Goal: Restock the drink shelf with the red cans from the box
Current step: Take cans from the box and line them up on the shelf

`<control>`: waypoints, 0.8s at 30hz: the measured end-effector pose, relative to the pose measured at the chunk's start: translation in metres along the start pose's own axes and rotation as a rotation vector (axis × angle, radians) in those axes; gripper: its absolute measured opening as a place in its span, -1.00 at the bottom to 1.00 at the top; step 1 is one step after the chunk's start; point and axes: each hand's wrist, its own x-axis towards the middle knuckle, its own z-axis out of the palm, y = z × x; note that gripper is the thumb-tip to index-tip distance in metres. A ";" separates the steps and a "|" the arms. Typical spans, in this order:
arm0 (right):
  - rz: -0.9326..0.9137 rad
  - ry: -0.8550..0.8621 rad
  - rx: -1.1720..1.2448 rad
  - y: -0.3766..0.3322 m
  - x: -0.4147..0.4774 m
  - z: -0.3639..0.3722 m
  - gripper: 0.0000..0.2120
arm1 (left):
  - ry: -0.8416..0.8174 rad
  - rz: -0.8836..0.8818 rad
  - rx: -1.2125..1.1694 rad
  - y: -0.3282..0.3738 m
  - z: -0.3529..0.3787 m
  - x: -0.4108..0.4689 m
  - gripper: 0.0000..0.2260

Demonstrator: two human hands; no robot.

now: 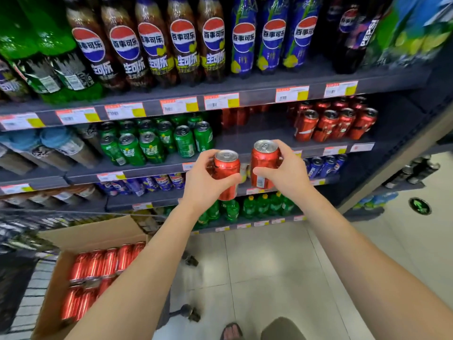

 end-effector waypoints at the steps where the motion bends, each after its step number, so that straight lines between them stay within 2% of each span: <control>1: -0.006 -0.007 0.003 0.008 0.011 0.000 -0.37 | 0.006 0.007 -0.005 -0.005 0.006 0.009 -0.46; 4: -0.031 -0.018 0.021 0.033 0.048 0.004 -0.36 | 0.032 0.025 -0.007 -0.021 0.027 0.036 -0.45; 8: -0.103 0.024 0.031 0.073 0.104 0.014 -0.18 | 0.087 0.075 -0.015 -0.053 0.062 0.074 -0.44; 10: -0.154 0.037 0.043 0.092 0.133 0.021 -0.16 | 0.117 0.110 -0.044 -0.069 0.081 0.092 -0.44; 15: -0.276 0.106 0.050 0.134 0.200 0.033 -0.28 | 0.211 0.202 -0.048 -0.108 0.130 0.119 -0.45; 19: -0.330 0.138 0.056 0.153 0.245 0.043 -0.16 | 0.260 0.279 -0.093 -0.124 0.156 0.129 -0.48; 24: -0.422 0.136 0.051 0.169 0.280 0.058 -0.22 | 0.297 0.381 -0.127 -0.134 0.174 0.134 -0.56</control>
